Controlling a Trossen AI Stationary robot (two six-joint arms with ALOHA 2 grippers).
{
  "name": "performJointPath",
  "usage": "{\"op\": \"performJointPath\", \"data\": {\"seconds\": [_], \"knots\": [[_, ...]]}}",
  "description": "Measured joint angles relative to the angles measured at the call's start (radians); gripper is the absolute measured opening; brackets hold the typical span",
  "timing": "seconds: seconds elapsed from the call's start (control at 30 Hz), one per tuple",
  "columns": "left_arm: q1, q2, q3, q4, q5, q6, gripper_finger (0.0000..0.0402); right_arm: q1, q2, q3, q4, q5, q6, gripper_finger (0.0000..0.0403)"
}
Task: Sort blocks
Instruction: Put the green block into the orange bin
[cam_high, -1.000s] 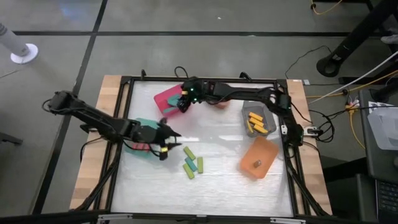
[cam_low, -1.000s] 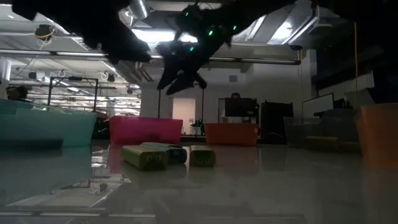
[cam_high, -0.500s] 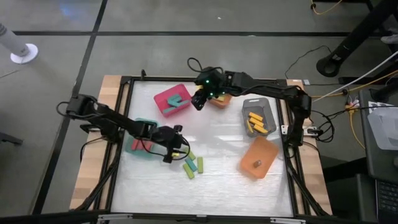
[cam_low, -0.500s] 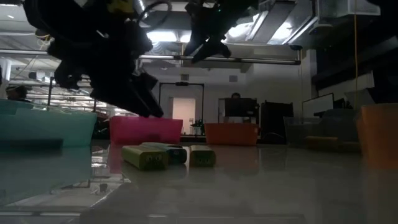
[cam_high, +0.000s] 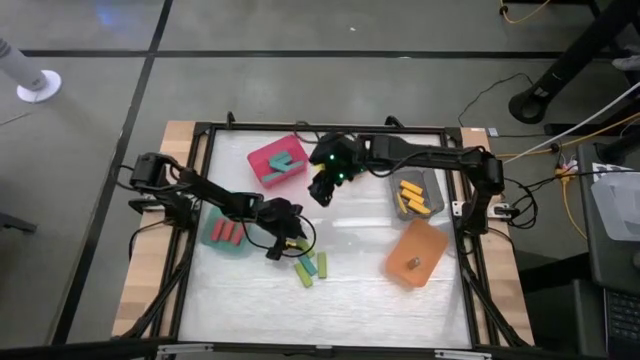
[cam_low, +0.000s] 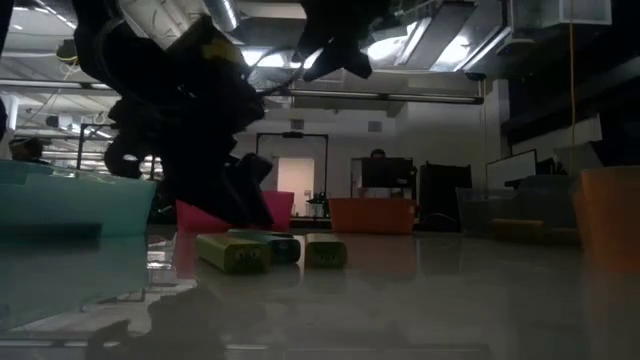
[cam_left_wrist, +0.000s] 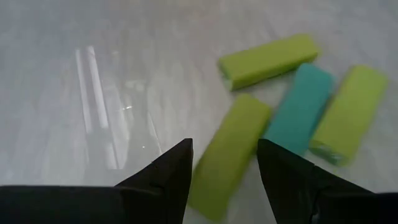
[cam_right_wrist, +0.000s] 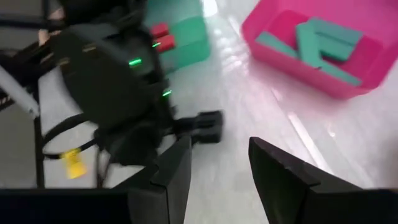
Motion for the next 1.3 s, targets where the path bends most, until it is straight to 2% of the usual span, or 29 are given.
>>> {"op": "performJointPath", "data": {"seconds": [0.3,0.47,0.63,0.87,1.0,1.3], "knots": [[0.019,0.022,0.001,-0.055,0.0,0.031,0.0167,0.1,0.0,0.0,-0.037,0.0,0.001,0.016],[0.018,0.027,0.002,-0.063,-0.004,0.028,0.0142,0.153,0.0,0.0,-0.1,0.0,0.021,0.016],[0.019,0.026,0.007,-0.06,-0.026,-0.037,0.009,0.201,0.0,0.0,-0.209,0.0,0.176,0.016],[0.05,0.03,0.1,-0.051,-0.03,-0.179,0.0088,0.282,0.0,0.0,-0.369,0.007,0.396,0.016],[0.093,0.03,0.182,-0.051,-0.032,-0.182,0.0088,0.332,0.0,0.0,-0.403,0.045,0.476,0.016],[0.268,0.029,0.328,-0.044,-0.245,-0.056,0.009,0.456,0.0,0.0,-0.408,0.091,0.698,0.016]]}}
